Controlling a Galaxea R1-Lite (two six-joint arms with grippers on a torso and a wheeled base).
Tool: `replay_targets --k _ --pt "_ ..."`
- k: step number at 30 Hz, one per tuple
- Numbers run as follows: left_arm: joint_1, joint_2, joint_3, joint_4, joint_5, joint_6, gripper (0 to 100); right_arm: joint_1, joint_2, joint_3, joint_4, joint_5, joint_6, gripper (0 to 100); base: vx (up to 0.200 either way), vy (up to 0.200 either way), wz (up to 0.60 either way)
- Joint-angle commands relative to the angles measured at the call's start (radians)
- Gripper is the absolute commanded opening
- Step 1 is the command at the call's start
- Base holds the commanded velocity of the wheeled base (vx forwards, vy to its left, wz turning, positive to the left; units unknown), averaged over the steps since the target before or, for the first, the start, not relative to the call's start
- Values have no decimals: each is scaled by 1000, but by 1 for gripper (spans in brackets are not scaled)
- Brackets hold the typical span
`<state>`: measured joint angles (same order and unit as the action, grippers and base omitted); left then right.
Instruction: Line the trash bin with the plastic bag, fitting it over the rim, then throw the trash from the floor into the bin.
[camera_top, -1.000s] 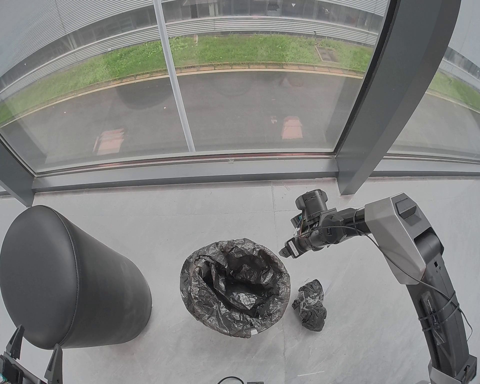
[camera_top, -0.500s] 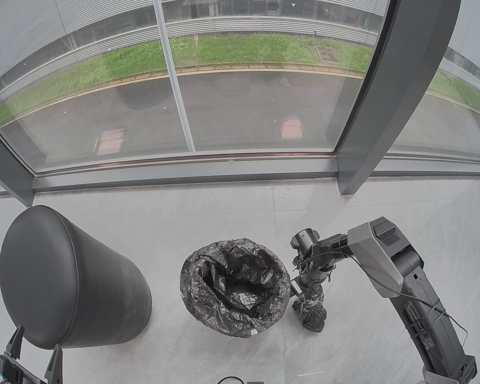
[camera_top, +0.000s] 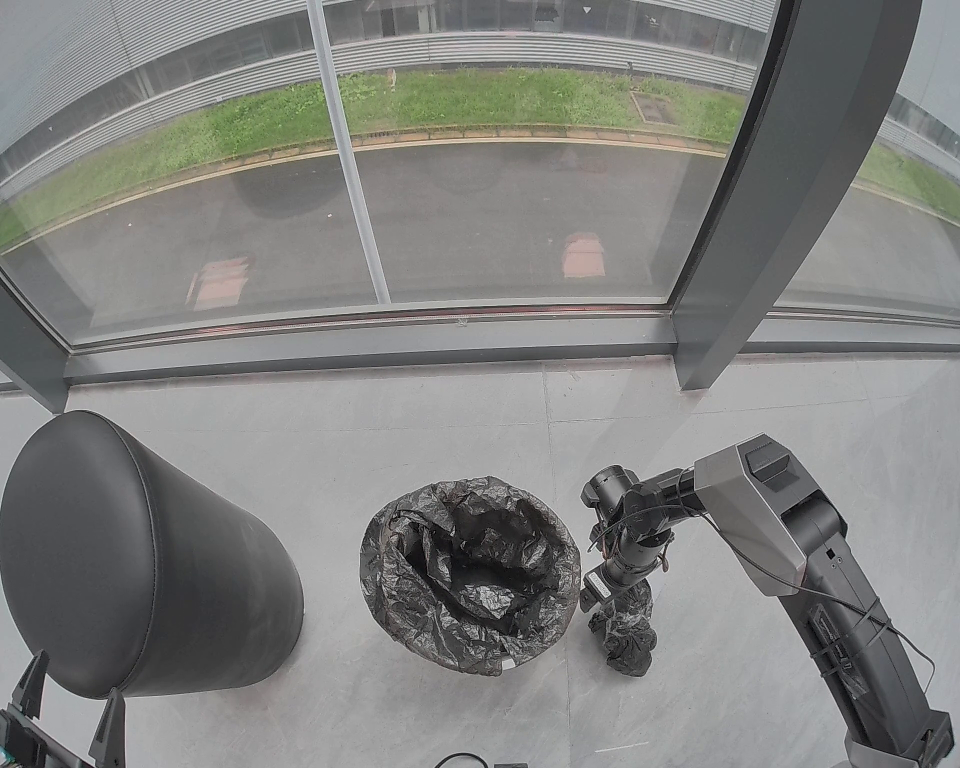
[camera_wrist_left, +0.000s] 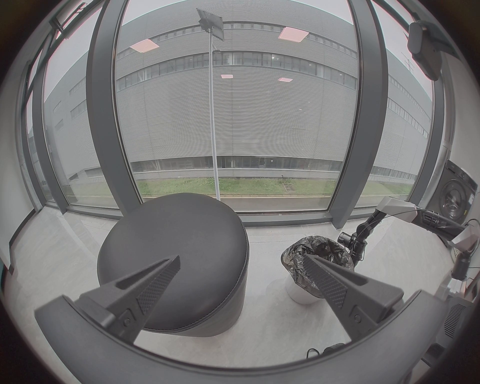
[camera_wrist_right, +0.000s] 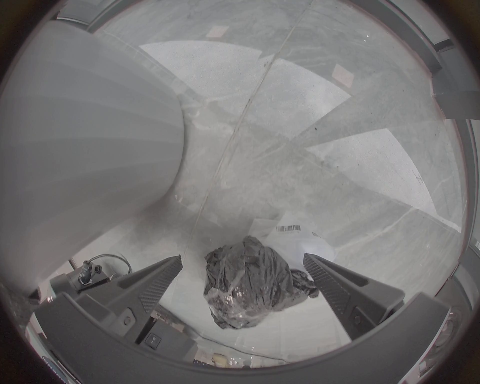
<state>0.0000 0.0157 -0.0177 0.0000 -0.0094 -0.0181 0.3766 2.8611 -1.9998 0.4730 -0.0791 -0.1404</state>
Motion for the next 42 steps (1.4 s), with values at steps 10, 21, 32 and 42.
replay_targets --k 10,21,32,42 --pt "0 -14 18 0 0 0 100 5 -85 0 121 -44 38 100 0 0 0" --pt "0 -14 18 0 0 0 100 7 -60 0 217 -83 41 100 0 0 0" --pt "0 -14 18 0 0 0 100 68 -32 0 217 -73 84 100 0 0 0" --pt "0 -14 18 0 0 0 100 68 -31 0 289 -85 70 100 0 0 0"
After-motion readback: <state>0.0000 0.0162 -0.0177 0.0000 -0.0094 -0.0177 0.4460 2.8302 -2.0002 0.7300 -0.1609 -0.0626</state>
